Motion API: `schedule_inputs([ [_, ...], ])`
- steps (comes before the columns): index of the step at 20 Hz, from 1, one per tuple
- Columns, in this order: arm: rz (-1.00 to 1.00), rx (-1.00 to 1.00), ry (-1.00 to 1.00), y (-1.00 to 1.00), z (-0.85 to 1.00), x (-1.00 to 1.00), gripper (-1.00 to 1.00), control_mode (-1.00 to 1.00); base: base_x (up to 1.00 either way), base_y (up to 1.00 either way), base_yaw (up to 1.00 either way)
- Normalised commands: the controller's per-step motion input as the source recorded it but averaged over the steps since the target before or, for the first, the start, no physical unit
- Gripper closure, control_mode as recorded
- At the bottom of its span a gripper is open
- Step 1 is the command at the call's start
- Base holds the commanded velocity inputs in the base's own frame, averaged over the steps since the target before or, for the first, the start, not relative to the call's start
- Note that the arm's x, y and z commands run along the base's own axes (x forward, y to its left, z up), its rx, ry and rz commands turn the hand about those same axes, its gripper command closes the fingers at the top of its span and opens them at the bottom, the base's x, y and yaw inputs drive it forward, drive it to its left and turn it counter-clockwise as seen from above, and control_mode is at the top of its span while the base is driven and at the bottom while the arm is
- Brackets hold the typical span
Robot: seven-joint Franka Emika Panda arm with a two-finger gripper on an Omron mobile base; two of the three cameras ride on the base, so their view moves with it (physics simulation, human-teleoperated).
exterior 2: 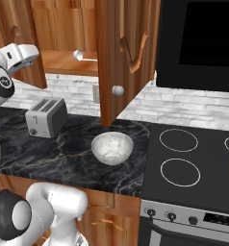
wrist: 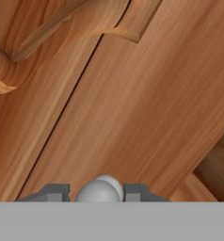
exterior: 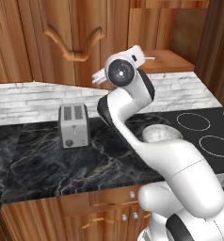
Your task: Open the cabinet and move the ladle to the pot. Then close the cabinet.
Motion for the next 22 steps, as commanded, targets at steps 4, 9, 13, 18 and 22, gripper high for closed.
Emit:
schedule_inputs([
  [4,-0.09,0.0,0.0,0.13,0.1,-0.65,1.0,-1.0,0.0,0.0,0.0],
  [9,-0.1,0.0,0.0,0.21,0.02,-0.44,1.0,-1.0,0.0,0.0,0.0],
  [13,-0.08,0.0,0.0,0.21,0.0,-0.22,1.0,-1.0,0.0,0.0,0.0],
  [18,-0.07,0.0,0.0,0.25,0.0,-0.08,-1.0,-1.0,0.0,0.0,0.0],
  [22,-0.01,0.0,-0.02,0.04,0.01,-0.01,-1.0,-1.0,0.0,0.0,0.0],
])
